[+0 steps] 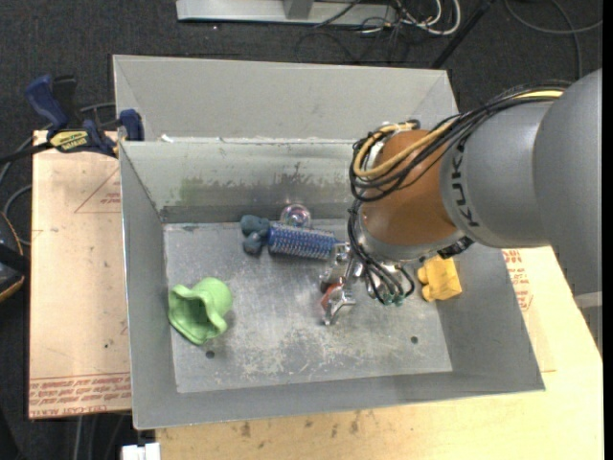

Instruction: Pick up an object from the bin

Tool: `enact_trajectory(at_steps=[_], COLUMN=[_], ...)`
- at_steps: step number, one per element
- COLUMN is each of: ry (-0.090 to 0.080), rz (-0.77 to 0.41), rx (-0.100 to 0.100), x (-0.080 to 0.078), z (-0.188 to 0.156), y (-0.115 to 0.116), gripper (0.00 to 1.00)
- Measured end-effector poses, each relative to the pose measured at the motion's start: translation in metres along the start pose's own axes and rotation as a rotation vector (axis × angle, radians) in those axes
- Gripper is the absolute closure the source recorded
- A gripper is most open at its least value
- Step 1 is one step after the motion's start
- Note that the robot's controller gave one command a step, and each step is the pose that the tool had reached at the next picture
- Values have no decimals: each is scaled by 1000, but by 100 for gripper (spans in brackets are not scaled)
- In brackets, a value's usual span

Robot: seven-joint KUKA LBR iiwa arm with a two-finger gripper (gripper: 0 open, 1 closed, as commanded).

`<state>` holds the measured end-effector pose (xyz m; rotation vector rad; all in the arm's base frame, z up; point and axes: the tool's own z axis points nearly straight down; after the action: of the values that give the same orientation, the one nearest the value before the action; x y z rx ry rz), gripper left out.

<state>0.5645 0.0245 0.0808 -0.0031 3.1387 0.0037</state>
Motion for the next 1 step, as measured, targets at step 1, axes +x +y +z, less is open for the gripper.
enact_trajectory(at_steps=[1], ry=[-5], rz=[-1], rx=[1], x=[-2], z=[-55], y=[1], gripper=[100])
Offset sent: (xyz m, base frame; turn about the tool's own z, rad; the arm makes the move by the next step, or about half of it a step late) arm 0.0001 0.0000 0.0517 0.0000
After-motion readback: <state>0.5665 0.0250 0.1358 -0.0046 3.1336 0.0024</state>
